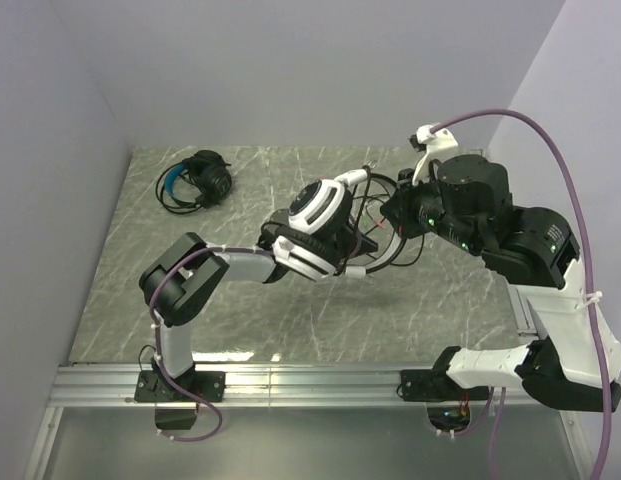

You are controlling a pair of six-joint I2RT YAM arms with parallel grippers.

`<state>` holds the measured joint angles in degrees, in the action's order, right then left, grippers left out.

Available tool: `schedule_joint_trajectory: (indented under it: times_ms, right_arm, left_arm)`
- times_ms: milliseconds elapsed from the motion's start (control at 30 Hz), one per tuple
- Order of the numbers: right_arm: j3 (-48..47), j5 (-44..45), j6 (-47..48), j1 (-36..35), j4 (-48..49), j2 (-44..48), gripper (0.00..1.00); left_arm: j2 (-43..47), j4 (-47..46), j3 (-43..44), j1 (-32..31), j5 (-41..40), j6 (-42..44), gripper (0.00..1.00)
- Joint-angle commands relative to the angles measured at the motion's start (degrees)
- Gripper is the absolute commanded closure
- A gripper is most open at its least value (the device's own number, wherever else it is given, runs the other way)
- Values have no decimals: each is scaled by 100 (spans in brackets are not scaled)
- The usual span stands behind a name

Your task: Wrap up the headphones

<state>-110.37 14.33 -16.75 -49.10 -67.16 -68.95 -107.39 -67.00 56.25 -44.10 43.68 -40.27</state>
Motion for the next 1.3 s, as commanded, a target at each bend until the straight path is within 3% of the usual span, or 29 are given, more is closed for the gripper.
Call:
schedule_joint_trajectory:
  times_ms: [0,300,800,1267]
  right_arm:
    - [-415,-35,-109,216,352,-22,100]
    - [-670,-158,-109,717,431,-224,100]
    - [-986,-106,-153,1482,467,-646,100]
    - [-1128,702,-258,1825,370,-892,100]
  left_arm:
    - [-185,-585,-44,-46,9,-174,83]
    - [-440,-1121,-167,-248,123,-411,88]
    - [-563,-2176,-931,-556,-79,-754,88]
    - [-212,-2554,-1880,-609,-290,-640,87]
